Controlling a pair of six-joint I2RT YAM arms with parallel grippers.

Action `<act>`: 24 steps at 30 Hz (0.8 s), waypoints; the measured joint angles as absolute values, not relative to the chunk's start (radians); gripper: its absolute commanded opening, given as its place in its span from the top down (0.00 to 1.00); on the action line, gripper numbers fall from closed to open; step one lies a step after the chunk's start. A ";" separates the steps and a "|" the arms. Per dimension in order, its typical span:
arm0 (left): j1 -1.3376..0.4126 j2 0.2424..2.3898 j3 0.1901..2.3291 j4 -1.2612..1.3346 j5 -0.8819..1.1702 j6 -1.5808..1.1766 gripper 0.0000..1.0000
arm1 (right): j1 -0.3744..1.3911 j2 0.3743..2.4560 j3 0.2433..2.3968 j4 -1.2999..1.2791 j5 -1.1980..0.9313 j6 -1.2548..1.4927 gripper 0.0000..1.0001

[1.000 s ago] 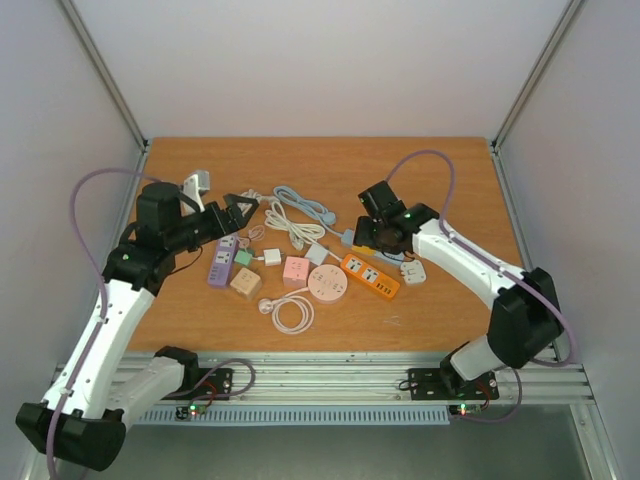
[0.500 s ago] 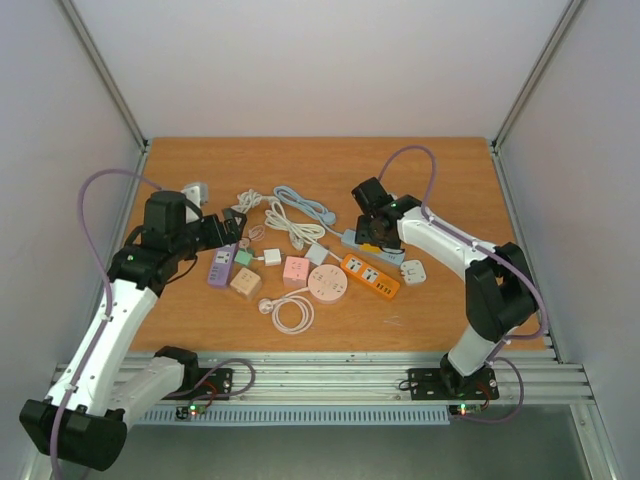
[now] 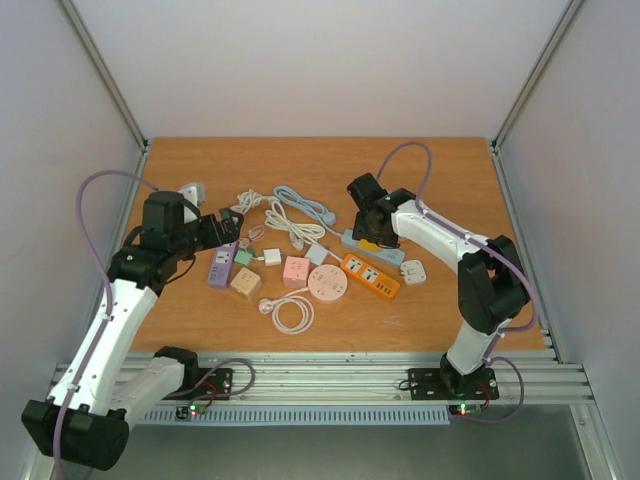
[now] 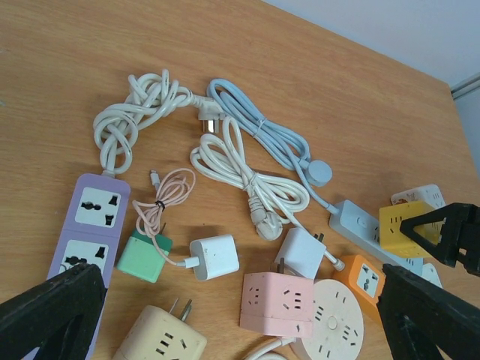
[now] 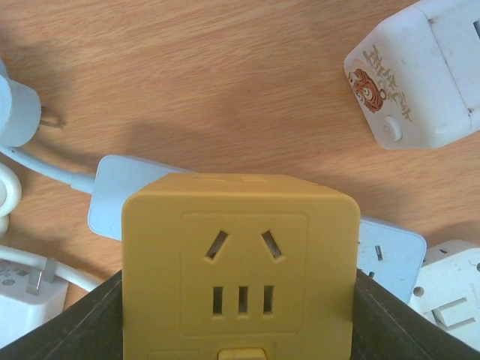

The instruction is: Insert the plug

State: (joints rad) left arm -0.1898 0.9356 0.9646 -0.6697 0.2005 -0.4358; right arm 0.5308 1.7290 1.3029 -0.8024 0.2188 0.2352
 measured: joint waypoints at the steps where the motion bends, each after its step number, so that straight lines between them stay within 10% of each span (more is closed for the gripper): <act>1: -0.189 0.936 0.964 -0.669 0.200 -0.435 0.01 | 0.531 1.737 1.314 -0.813 0.221 0.244 0.58; 24: -0.174 0.936 0.961 -0.669 0.197 -0.436 0.01 | 0.546 1.877 1.501 -1.019 0.292 0.428 0.67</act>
